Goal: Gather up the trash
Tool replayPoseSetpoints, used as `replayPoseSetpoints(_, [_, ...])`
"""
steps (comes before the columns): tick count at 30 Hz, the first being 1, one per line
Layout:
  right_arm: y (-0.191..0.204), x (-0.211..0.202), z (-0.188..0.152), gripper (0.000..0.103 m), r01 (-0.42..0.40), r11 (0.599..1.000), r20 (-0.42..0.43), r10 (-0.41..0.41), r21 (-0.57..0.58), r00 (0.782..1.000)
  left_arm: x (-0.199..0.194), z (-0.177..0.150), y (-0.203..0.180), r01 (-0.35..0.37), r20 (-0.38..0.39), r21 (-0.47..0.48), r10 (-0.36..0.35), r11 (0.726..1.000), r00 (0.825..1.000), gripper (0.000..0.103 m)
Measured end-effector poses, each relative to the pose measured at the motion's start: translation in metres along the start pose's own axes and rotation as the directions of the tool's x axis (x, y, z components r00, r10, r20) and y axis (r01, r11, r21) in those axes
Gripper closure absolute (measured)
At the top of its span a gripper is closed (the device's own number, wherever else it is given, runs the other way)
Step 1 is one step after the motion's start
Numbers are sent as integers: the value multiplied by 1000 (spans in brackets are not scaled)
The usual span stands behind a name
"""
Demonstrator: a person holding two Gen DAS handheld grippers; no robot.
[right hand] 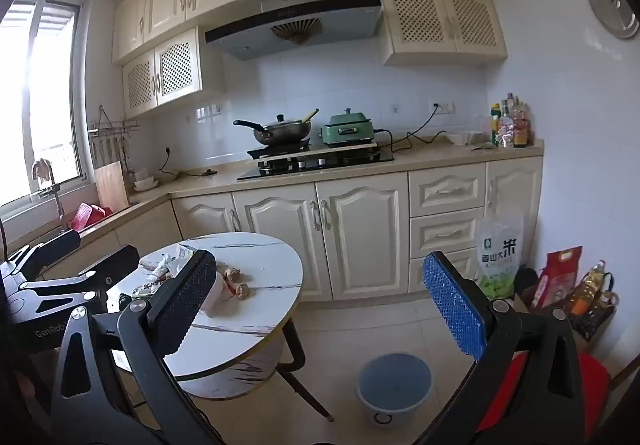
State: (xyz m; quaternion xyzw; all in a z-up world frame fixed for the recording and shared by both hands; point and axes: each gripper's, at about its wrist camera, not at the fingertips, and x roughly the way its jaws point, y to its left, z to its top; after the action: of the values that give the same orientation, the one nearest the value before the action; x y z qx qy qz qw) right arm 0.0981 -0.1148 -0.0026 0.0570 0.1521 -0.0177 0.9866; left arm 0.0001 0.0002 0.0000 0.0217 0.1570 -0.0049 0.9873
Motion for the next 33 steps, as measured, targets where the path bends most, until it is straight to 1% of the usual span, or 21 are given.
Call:
replayPoseSetpoints(1, [1, 0, 0, 0, 4, 1000, -8, -4, -15, 1000, 0, 0, 0, 2, -2, 0, -2, 1000, 1000, 1])
replayPoseSetpoints(7, [1, 2, 1, 0, 6, 1000, -20, -6, -6, 1000, 1, 0, 0, 4, -2, 2, -4, 1000, 1000, 1])
replayPoseSetpoints(10, [-2, 1, 1, 0, 5, 1000, -13, -5, -6, 1000, 1, 1, 2, 6, 0, 0, -6, 1000, 1000, 1])
replayPoseSetpoints(16, [6, 1, 5, 0, 13, 1000, -8, -13, -7, 1000, -3, 4, 7, 3, 8, -6, -3, 1000, 1000, 1])
replayPoseSetpoints(17, [0, -2, 2, 0, 10, 1000, -2, -10, -4, 1000, -4, 6, 8, 5, 9, -6, -5, 1000, 1000, 1])
replayPoseSetpoints(21, [2, -5, 3, 0, 18, 1000, 11, -18, -7, 1000, -8, 3, 2, 4, 14, -3, -4, 1000, 1000, 1])
replayPoseSetpoints(33, [5, -5, 5, 0, 21, 1000, 7, -21, -10, 1000, -8, 0, 4, 7, 21, -1, -7, 1000, 1000, 1])
